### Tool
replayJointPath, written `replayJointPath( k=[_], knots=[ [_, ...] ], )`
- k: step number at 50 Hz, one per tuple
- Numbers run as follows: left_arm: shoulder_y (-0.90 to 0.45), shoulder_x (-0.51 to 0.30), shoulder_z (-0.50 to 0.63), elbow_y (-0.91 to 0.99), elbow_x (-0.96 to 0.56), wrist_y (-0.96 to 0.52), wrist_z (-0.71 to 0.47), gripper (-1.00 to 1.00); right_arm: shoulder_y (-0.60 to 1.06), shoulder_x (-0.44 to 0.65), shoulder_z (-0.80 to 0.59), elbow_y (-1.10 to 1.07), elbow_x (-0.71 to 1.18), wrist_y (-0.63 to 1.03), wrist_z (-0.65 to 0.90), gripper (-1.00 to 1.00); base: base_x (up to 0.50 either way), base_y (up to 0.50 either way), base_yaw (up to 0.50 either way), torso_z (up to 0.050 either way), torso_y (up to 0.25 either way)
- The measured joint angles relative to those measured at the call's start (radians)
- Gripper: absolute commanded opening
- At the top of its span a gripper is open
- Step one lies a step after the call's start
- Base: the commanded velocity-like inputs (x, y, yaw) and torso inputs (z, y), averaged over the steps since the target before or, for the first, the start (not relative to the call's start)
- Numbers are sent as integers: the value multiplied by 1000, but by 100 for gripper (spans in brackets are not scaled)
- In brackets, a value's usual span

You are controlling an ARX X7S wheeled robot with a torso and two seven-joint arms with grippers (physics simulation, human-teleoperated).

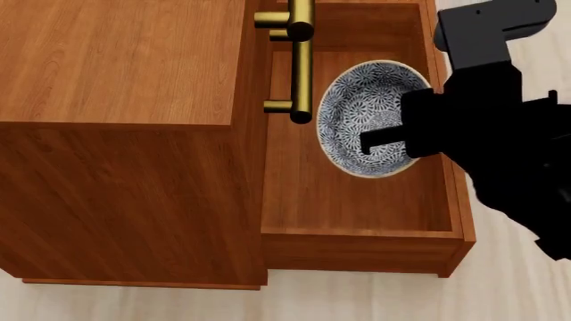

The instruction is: Put the bowl in the bottom drawer of the cabinet.

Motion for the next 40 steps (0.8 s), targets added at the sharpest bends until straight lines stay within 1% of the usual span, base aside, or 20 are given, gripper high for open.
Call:
replayJointPath(
  k=[40],
  knots=[
    [26,-13,2,-2,11,24,1,100,-32,-26,-54,34,-24,-38,-56,-100,0,0,0,0,0]
  ],
)
